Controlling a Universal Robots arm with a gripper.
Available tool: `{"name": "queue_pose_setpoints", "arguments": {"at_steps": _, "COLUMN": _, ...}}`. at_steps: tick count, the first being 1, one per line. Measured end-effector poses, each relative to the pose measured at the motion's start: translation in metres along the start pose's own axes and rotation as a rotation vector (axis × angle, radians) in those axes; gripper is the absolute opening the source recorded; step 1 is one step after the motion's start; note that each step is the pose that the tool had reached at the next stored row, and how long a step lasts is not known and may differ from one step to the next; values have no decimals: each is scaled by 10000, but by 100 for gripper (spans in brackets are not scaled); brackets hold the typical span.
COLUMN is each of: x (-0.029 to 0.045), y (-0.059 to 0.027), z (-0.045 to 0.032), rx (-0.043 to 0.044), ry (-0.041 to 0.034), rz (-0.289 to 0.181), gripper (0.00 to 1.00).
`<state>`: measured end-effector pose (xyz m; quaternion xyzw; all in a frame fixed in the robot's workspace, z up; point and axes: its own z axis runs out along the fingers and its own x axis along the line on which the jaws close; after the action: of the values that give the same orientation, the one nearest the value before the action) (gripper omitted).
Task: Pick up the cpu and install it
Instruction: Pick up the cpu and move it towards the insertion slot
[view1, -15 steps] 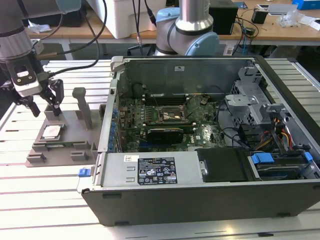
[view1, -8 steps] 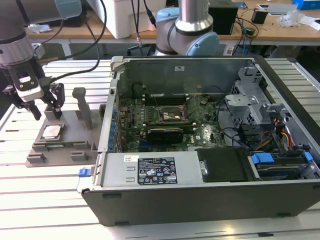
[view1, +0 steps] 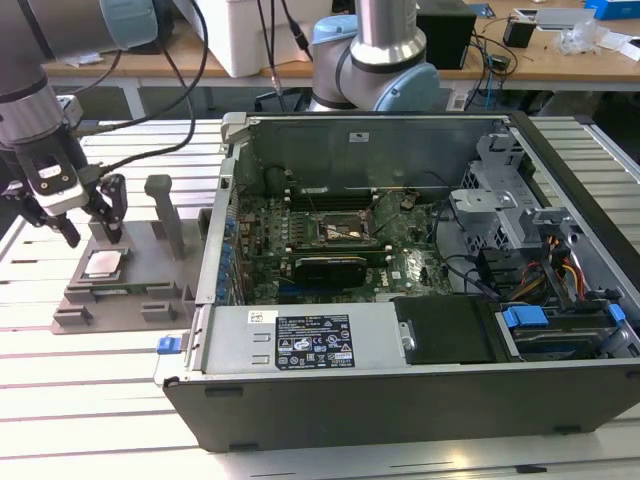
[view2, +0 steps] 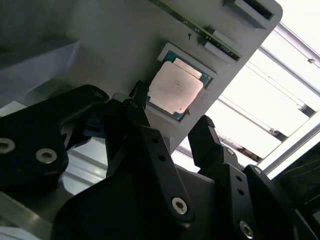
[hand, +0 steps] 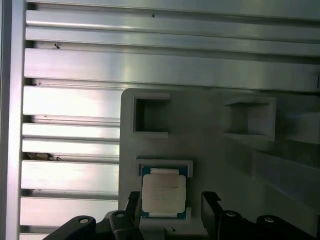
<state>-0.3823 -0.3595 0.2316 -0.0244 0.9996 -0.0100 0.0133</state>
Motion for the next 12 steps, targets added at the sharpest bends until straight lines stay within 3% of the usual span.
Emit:
{"name": "queue_pose_setpoints", "arguments": {"at_steps": 5, "x": 25, "y": -22, "z": 165, "rx": 0, "ry": -1, "rz": -9, "gripper": 60}}
{"name": "queue_pose_setpoints", "arguments": {"at_steps": 12, "x": 29, "y": -24, "z": 308, "rx": 0, "ry": 0, "rz": -22, "gripper": 60}}
